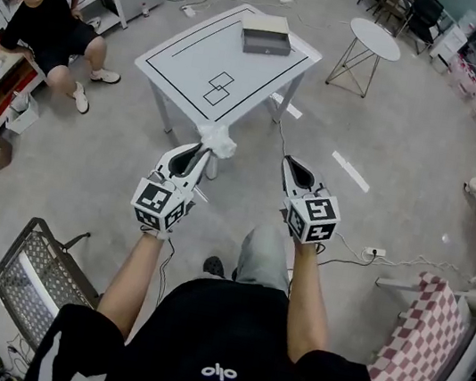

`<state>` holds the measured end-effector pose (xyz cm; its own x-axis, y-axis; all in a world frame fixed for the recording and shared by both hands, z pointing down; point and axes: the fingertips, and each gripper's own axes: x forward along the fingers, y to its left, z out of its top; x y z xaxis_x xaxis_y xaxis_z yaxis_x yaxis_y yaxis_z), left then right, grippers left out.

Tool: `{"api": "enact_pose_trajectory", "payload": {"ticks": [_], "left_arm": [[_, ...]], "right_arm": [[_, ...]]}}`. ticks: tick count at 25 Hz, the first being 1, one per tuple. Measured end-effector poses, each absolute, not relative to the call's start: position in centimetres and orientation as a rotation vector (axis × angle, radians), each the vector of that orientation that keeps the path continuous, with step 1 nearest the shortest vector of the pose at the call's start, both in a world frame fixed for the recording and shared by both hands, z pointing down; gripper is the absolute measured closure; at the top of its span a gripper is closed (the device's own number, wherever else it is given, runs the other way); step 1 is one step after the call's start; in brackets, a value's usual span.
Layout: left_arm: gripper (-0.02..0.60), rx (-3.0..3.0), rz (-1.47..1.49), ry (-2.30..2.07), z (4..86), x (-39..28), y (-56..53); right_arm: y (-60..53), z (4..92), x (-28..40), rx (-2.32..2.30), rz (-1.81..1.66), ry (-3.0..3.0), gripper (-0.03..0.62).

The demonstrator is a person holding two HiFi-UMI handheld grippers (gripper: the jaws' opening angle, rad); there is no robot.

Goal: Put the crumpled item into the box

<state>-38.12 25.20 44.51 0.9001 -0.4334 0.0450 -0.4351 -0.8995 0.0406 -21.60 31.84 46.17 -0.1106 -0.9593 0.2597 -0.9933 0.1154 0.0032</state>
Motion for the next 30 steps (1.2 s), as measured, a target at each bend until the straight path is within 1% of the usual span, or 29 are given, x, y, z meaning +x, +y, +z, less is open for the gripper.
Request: {"api": "enact_pose_trajectory", "payload": {"ticks": [7, 14, 22, 30], "left_arm": [[0.52, 3.009, 0.073, -0.664, 45.3, -36.2, 22.8], [0.52, 2.998, 0.102, -0.675, 46.7, -31.8, 18.4], [0.52, 2.98, 0.132, -0.731, 47.2, -23.8, 10.9], [0.52, 2.952, 0.157, -0.842, 47.2, -14.7, 2.5]], "right_arm": [[28.7, 46.8, -20.5, 1.94, 0.258, -2.195, 0.585], [23.8, 48.2, -16.4, 1.925, 0.27, -2.216, 0.585], [15.0, 48.5, -8.2, 1.875, 0.259, -2.266, 0.585], [5.6, 47.6, 1.5, 1.799, 0.234, -2.321, 0.585]]}}
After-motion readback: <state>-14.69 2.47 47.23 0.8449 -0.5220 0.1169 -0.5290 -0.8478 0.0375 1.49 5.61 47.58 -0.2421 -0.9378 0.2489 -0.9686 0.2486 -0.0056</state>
